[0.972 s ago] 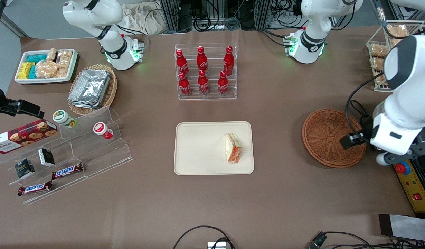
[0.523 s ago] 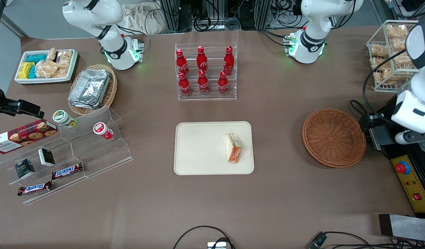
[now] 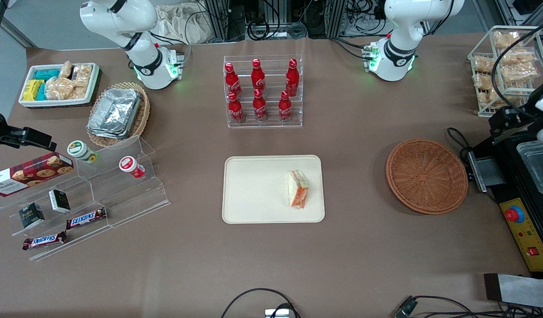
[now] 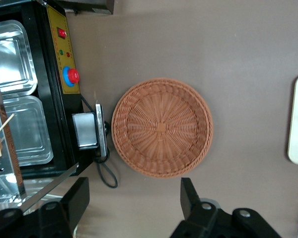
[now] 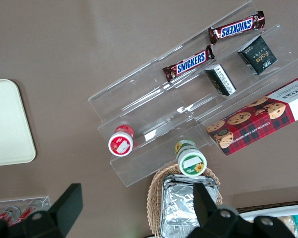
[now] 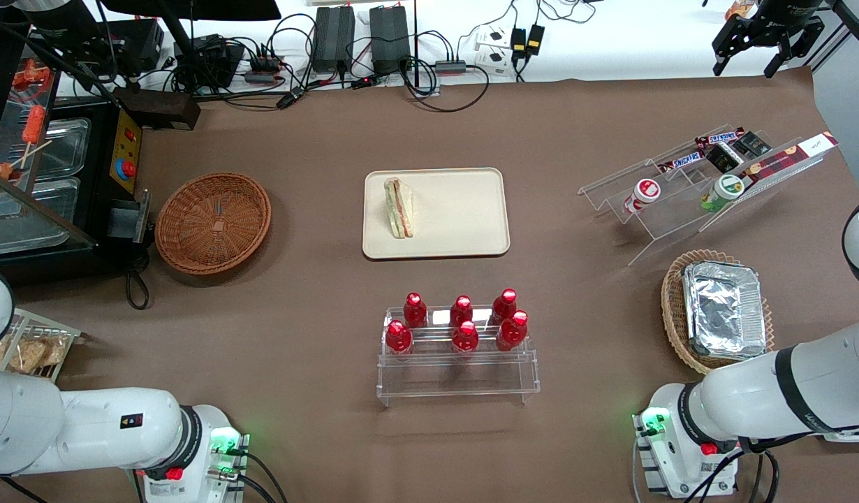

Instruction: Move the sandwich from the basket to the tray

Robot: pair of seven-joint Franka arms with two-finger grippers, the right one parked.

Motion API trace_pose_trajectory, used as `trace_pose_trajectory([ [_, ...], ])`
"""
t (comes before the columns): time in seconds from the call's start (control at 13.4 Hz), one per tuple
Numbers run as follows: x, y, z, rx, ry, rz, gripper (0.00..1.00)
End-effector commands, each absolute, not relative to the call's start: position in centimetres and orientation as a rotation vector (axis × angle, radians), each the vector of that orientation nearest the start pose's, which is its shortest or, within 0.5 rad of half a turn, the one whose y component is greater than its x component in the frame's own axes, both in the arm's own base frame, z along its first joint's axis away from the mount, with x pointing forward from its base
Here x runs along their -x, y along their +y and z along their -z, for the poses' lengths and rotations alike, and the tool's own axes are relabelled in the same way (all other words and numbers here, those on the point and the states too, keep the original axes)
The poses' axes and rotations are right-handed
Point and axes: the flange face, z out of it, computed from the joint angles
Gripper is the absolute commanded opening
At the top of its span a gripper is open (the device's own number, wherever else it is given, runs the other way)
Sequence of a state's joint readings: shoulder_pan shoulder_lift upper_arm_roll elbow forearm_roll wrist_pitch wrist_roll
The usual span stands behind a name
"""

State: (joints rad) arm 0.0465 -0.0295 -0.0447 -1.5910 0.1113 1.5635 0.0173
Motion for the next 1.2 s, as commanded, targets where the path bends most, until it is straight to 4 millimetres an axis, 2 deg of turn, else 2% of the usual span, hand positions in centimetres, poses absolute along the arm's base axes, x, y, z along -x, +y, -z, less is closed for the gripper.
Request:
trace_pose_trajectory([
  [0.0,-52.6,0.9,-64.9,3.042,0.078,-0.016,0.83],
  [0.07,-52.1,0.8,-65.4,3.041,0.081,-0.013,0.86],
  [0.15,-51.7,0.8,-65.8,3.041,0.084,-0.016,0.98],
  [0.22,-51.5,0.7,-66.0,3.041,0.118,-0.022,1.0],
  [0.52,-51.0,-0.1,-66.3,3.107,0.139,-0.026,1.0],
  [1.12,-51.0,0.0,-66.3,3.11,0.124,-0.061,1.0],
])
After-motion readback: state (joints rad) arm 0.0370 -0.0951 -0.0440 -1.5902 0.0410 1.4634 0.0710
